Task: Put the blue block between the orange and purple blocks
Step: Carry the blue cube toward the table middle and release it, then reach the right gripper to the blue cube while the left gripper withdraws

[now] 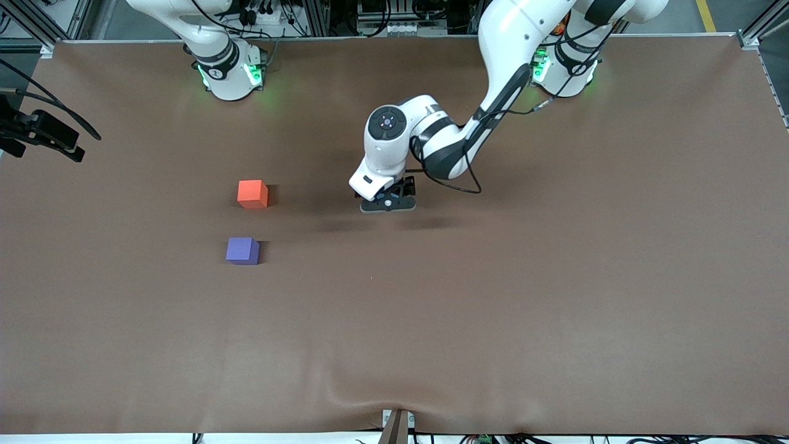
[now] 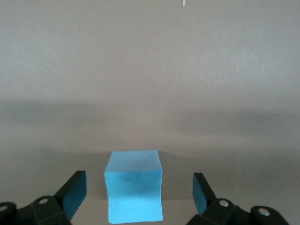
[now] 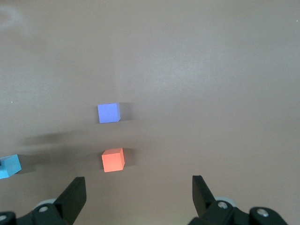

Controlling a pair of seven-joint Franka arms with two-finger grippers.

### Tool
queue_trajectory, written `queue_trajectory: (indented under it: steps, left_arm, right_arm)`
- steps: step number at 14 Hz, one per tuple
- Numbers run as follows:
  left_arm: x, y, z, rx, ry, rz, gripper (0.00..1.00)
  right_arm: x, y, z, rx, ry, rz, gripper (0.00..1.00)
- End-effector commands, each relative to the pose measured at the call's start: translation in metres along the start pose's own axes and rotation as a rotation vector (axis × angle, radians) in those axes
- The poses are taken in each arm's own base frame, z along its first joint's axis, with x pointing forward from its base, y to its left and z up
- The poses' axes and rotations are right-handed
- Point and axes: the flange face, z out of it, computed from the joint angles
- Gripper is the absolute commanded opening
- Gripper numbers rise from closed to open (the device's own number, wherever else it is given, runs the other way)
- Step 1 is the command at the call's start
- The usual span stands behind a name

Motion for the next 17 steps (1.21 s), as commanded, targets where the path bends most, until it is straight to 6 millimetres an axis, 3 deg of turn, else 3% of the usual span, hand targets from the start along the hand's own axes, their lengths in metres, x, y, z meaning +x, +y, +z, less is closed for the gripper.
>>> queue_trajectory:
  steps: [1, 4, 5, 7, 9, 13, 14, 17]
  left_arm:
    - [0.031, -0.026, -0.058, 0.026, 0.037, 0.048, 1.0]
    - [0.08, -0.076, -0.088, 0.052, 0.041, 0.051, 1.0]
    - [0.096, -0.096, -0.099, 0.063, 0.04, 0.065, 1.0]
    - [0.136, -0.151, -0.122, 0.086, 0.04, 0.086, 1.0]
    - [0.167, -0.207, -0.146, 0.109, 0.032, 0.111, 1.0]
    - [0.198, -0.309, -0.176, 0.17, -0.055, 0.159, 1.0]
    - [0.2, -0.33, -0.187, 0.181, -0.076, 0.165, 1.0]
    - [0.196, -0.375, -0.225, 0.196, -0.123, 0.145, 1.0]
  right_arm:
    - [0.001, -0.004, 0.001, 0.005, -0.012, -0.015, 1.0]
    - [0.007, -0.017, 0.01, 0.003, -0.022, -0.037, 1.0]
    - [0.015, -0.02, 0.025, -0.001, -0.047, -0.043, 1.0]
    - [0.023, -0.021, 0.037, -0.002, -0.061, -0.046, 1.0]
    - [0.037, -0.031, 0.068, -0.006, -0.11, -0.06, 1.0]
    - [0.047, -0.121, 0.106, 0.088, -0.117, -0.162, 1.0]
    - [0.055, -0.135, 0.131, 0.105, -0.127, -0.168, 1.0]
    - [0.063, -0.185, 0.17, 0.124, -0.114, -0.222, 1.0]
